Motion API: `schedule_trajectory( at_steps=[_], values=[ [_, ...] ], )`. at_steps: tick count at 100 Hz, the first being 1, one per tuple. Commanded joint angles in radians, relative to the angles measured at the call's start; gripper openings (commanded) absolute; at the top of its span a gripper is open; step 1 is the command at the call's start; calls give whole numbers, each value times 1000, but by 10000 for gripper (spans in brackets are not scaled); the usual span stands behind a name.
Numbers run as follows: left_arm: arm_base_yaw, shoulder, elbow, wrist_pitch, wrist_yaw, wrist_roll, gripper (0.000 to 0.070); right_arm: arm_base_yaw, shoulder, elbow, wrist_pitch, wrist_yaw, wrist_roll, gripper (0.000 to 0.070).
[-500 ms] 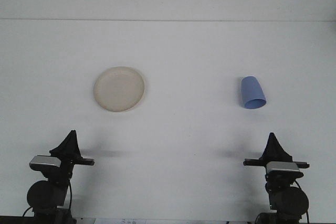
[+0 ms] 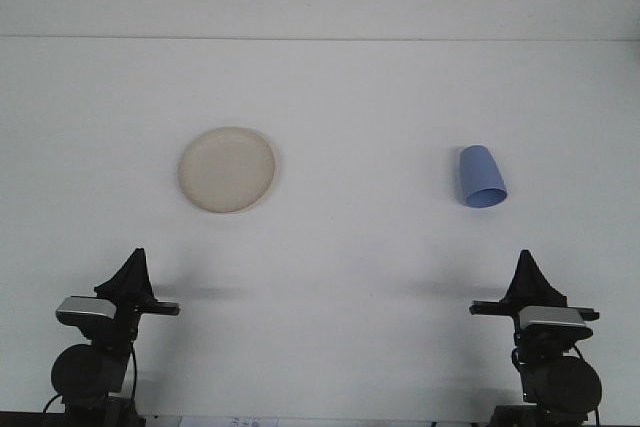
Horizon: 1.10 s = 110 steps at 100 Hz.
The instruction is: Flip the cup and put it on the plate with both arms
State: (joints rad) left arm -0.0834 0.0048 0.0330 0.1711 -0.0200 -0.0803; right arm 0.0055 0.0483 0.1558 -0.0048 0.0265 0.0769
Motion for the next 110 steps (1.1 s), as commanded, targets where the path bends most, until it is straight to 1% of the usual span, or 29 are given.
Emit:
schedule_trajectory(
  at_steps=[1, 8, 18, 29, 40, 42, 45, 51, 54, 56, 58, 73, 103, 110],
  values=[
    [0, -1, -19, 10, 2, -4, 15, 1, 48, 94, -71, 0, 23, 0],
    [0, -1, -19, 10, 2, -4, 15, 1, 138, 203, -177, 0, 14, 0],
    [0, -1, -19, 10, 2, -4, 15, 1, 290, 359, -319, -1, -24, 0],
    [0, -1, -19, 10, 2, -4, 15, 2, 448, 502, -433, -3, -22, 0],
    [0, -1, -19, 10, 2, -4, 15, 2, 555, 572, -402, -5, -21, 7],
    [0, -1, -19, 10, 2, -4, 15, 2, 570, 578, -389, -9, -20, 29],
    [0, -1, -19, 10, 2, -4, 15, 2, 591, 583, -375, -18, -20, 97],
    [0, -1, -19, 10, 2, -4, 15, 2, 629, 585, -346, -30, -20, 295],
    [0, -1, -19, 10, 2, -4, 15, 2, 645, 585, -344, -29, -20, 380],
    [0, -1, -19, 10, 2, -4, 15, 2, 657, 585, -341, -29, -20, 418],
    [0, -1, -19, 10, 2, -4, 15, 2, 669, 584, -340, -30, -20, 437],
    [0, -1, -19, 10, 2, -4, 15, 8, 767, 575, -305, -61, -6, 440],
    [0, -1, -19, 10, 2, -4, 15, 76, 1017, 462, -23, -58, 80, 439],
    [0, -1, -19, 10, 2, -4, 15, 84, 1092, 459, 24, -50, 85, 439]
  ],
)
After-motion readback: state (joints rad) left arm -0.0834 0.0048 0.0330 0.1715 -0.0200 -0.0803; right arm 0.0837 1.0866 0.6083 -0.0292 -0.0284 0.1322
